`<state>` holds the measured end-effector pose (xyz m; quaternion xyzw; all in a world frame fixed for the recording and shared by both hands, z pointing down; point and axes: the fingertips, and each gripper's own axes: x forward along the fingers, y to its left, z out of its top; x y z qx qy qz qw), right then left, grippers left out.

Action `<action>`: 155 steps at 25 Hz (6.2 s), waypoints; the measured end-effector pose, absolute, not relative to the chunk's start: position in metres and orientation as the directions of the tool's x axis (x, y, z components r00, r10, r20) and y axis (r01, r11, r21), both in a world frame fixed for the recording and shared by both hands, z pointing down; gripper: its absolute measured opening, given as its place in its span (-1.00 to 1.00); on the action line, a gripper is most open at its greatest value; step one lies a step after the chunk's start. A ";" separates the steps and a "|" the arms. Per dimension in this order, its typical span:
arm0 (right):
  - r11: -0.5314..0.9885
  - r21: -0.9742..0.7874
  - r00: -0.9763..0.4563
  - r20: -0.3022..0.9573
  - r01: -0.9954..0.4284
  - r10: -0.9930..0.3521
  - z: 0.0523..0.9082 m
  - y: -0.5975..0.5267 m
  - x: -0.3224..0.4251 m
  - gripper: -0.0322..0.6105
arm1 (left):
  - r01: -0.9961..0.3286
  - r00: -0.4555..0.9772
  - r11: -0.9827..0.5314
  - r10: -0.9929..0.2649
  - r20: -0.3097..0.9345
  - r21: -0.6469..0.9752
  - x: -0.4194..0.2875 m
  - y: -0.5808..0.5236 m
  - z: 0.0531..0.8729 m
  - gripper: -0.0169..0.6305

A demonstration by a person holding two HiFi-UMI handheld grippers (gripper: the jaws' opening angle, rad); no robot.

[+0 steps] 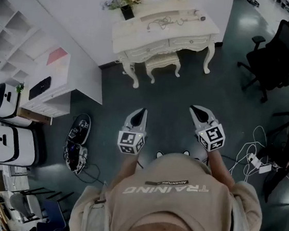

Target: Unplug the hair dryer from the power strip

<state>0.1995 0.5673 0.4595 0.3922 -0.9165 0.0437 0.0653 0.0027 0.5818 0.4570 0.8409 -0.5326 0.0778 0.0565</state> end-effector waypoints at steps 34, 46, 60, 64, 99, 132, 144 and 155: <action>0.612 -0.064 -0.608 0.237 -0.788 -0.758 0.498 0.515 0.116 -0.89 | -0.846 0.526 -0.526 -0.800 0.289 0.083 -0.088 0.525 0.516 -0.93; 0.698 -0.089 -0.699 0.202 -0.711 -0.686 0.510 0.384 0.137 -0.89 | -0.877 0.475 -0.476 -0.832 0.287 0.068 -0.044 0.416 0.511 -0.93; 0.786 -0.151 -0.798 0.192 -0.599 -0.571 0.525 0.256 0.159 -0.89 | -0.923 0.382 -0.376 -0.870 0.312 0.084 -0.011 0.299 0.513 -0.93; 0.796 -0.165 -0.810 0.199 -0.582 -0.551 0.530 0.227 0.157 -0.89 | -0.931 0.364 -0.353 -0.873 0.323 0.095 -0.014 0.274 0.517 -0.93; 0.657 -0.079 -0.648 0.287 -0.750 -0.705 0.514 0.016 -0.014 -0.89 | -0.808 0.588 -0.577 -0.770 0.247 0.121 -0.169 0.020 0.540 -0.93; 0.819 -0.206 -0.837 0.263 -0.535 -0.480 0.569 -0.277 -0.006 -0.89 | -0.915 0.399 -0.394 -0.853 0.338 0.084 -0.146 -0.238 0.525 -0.93; 0.804 -0.085 -0.764 0.385 -0.588 -0.518 0.572 -0.297 -0.053 -0.89 | -0.804 0.584 -0.584 -0.737 0.340 0.114 -0.161 -0.267 0.552 -0.93; 0.707 -0.038 -0.638 0.467 -0.706 -0.612 0.589 -0.304 -0.078 -0.89 | -0.646 0.729 -0.754 -0.567 0.384 0.113 -0.185 -0.301 0.607 -0.93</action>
